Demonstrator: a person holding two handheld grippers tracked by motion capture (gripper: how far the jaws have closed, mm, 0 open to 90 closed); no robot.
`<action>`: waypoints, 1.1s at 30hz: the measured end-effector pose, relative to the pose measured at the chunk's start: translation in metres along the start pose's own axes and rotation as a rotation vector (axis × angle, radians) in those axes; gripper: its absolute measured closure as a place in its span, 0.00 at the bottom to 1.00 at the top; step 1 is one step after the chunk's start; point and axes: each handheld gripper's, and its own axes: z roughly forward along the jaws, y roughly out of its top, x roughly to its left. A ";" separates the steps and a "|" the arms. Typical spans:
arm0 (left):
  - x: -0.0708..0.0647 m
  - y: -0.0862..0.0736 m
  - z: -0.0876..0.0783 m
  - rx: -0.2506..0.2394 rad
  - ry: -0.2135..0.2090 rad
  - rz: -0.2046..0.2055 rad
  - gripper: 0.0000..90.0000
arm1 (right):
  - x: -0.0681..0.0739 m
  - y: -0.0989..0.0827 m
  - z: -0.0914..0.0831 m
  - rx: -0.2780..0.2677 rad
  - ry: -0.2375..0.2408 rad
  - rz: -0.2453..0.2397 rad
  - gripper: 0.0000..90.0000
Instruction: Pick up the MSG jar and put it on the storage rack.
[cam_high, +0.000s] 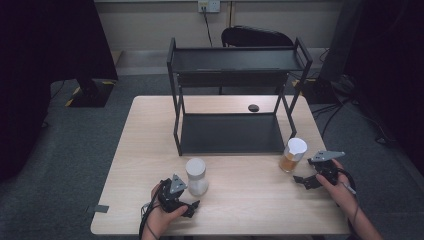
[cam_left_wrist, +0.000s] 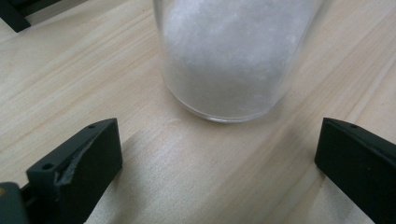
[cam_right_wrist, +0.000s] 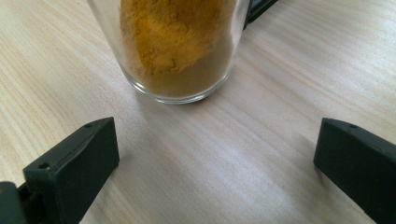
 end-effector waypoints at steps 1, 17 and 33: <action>0.000 0.000 0.000 0.000 -0.001 -0.001 0.00 | 0.000 0.000 0.000 0.000 0.000 0.000 0.00; 0.009 0.001 -0.010 -0.069 -0.049 -0.071 0.02 | 0.000 0.000 0.000 0.000 0.000 0.000 0.00; 0.015 0.017 -0.018 -0.131 -0.086 -0.094 0.02 | 0.000 0.000 0.000 0.000 0.000 0.000 0.00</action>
